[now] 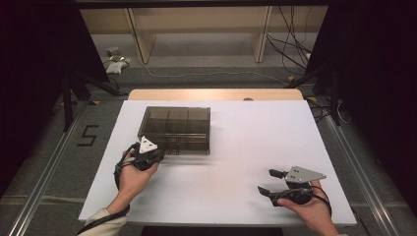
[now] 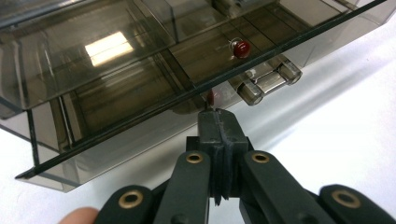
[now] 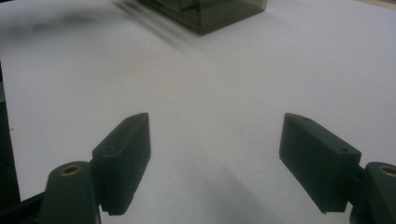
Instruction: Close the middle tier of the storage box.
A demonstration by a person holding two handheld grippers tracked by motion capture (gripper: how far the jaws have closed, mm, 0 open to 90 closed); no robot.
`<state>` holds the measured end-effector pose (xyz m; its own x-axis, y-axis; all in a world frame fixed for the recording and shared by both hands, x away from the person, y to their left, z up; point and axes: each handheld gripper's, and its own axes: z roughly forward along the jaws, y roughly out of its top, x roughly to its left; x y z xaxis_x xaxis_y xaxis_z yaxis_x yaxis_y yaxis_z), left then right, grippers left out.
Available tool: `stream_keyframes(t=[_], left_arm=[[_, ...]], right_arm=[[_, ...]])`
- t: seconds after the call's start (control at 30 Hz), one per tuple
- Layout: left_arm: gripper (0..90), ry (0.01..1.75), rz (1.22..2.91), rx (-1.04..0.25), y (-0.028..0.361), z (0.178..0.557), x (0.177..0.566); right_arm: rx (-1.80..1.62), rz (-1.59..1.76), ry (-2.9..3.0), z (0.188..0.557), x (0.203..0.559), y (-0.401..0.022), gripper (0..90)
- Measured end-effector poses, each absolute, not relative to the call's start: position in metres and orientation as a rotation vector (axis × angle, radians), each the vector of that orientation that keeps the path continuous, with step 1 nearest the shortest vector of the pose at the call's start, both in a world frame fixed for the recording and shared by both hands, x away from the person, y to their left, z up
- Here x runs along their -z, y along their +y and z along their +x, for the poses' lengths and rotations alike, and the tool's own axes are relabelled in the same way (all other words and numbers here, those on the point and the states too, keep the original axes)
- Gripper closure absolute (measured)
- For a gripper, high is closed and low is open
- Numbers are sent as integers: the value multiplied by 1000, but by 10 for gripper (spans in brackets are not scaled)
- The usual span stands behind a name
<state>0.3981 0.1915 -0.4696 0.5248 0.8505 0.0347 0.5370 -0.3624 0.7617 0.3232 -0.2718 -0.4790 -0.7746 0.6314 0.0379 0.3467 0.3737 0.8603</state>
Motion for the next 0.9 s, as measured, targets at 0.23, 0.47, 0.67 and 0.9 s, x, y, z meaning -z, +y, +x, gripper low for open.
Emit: stream_keyframes(t=[0.23,0.47,0.67,0.9], left_arm=[[898,1141,2024,-585,190,410,472],[898,1155,2002,-586,189,420,472],[897,1154,2005,-580,188,420,473],[895,1150,2003,-587,189,419,473]], right_arm=[[-1356,862,2340,323,479,-272,258],[-1356,863,2342,323,479,-272,258],[-1355,861,2342,323,479,-272,258],[-1357,863,2340,323,479,-272,258]])
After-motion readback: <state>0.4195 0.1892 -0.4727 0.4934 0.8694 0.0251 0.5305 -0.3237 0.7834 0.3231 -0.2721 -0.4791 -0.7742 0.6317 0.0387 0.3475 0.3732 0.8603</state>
